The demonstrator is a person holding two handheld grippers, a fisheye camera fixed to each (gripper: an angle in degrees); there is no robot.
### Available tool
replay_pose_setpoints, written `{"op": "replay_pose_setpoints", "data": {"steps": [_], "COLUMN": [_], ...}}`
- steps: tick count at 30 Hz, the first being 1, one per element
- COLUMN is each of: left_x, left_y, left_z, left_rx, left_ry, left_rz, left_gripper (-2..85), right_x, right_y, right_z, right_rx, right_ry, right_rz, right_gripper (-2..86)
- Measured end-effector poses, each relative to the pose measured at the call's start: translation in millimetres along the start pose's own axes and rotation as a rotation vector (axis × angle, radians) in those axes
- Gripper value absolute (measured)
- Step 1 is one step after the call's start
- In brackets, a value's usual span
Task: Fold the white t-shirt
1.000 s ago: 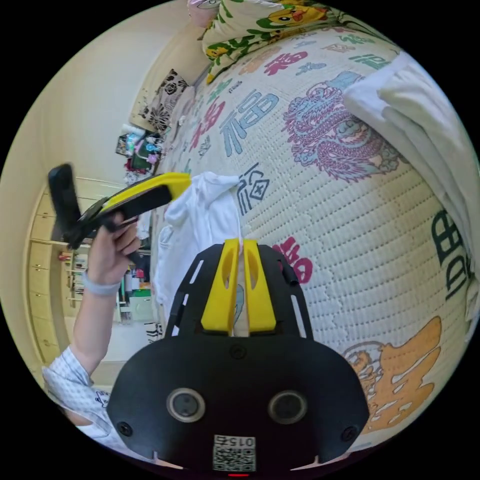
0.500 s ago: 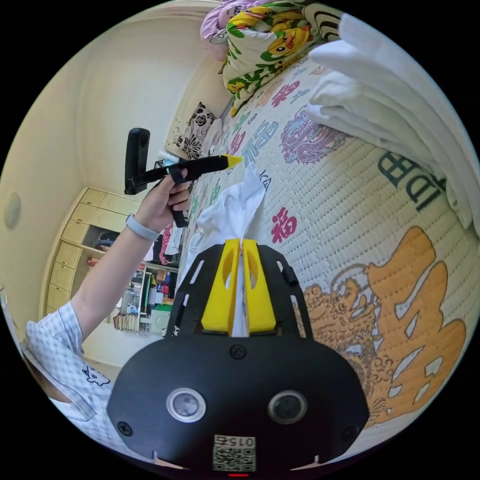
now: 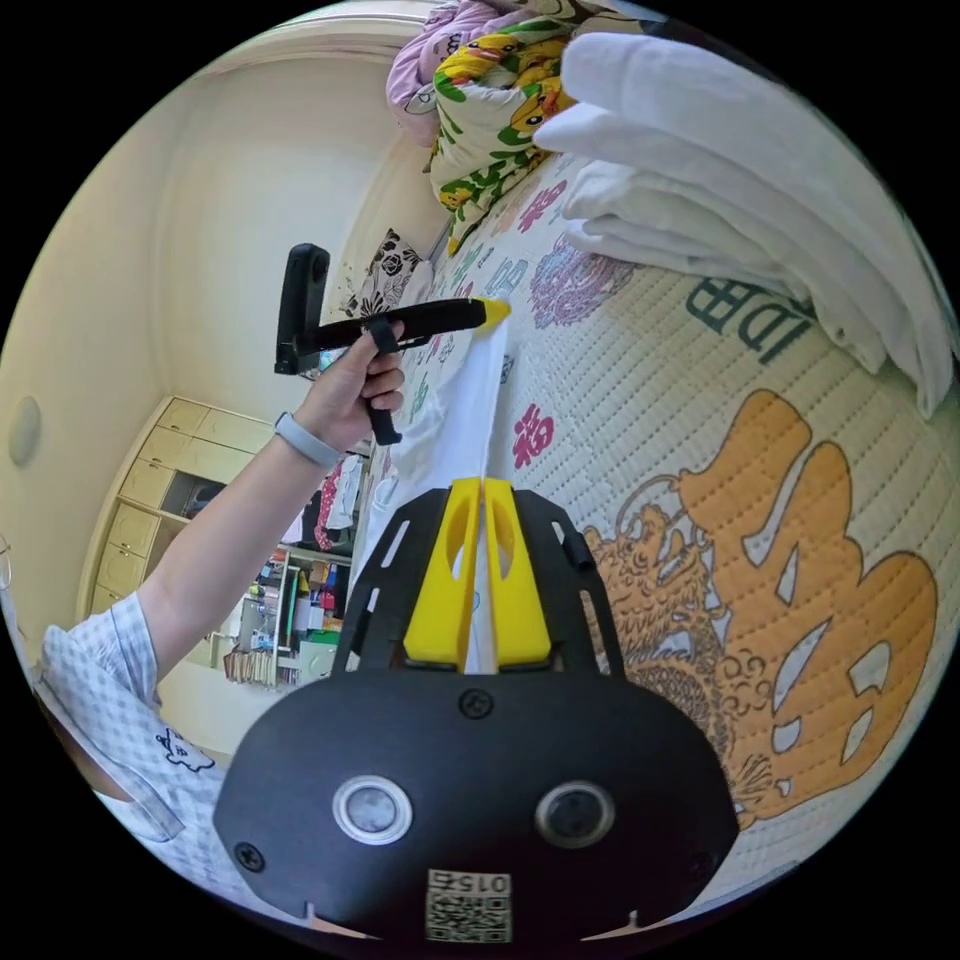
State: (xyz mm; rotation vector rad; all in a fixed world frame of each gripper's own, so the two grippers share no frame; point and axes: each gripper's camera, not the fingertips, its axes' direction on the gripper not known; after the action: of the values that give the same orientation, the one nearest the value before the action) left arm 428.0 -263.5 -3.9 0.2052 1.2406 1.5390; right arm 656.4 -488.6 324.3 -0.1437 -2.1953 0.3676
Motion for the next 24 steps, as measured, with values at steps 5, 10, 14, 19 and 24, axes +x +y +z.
{"op": "replay_pose_setpoints", "data": {"steps": [5, 10, 14, 19, 24], "left_x": [-14, -33, -63, -71, -81], "left_y": [-3, 5, 33, 126, 315], "left_z": [6, -13, -82, -183, -263], "left_rx": [-0.001, 0.032, 0.217, 0.479, 0.551], "left_ry": [-0.107, -0.220, -0.210, 0.009, 0.062], "left_rz": [-0.042, -0.049, -0.126, -0.176, -0.441], "left_gripper": [0.7, 3.7, 5.9, 5.9, 5.3], "right_x": [7, 3, -5, -20, -33], "right_y": [-23, -41, -10, 56, 81], "right_z": [2, 7, -2, -4, 7], "right_rx": [0.014, -0.106, -0.321, -0.611, -0.729], "right_ry": [0.053, 0.110, 0.025, 0.138, 0.213], "right_rz": [0.003, -0.070, -0.163, -0.193, -0.210], "right_gripper": [0.2, 3.1, 6.1, 8.1, 3.3]}}
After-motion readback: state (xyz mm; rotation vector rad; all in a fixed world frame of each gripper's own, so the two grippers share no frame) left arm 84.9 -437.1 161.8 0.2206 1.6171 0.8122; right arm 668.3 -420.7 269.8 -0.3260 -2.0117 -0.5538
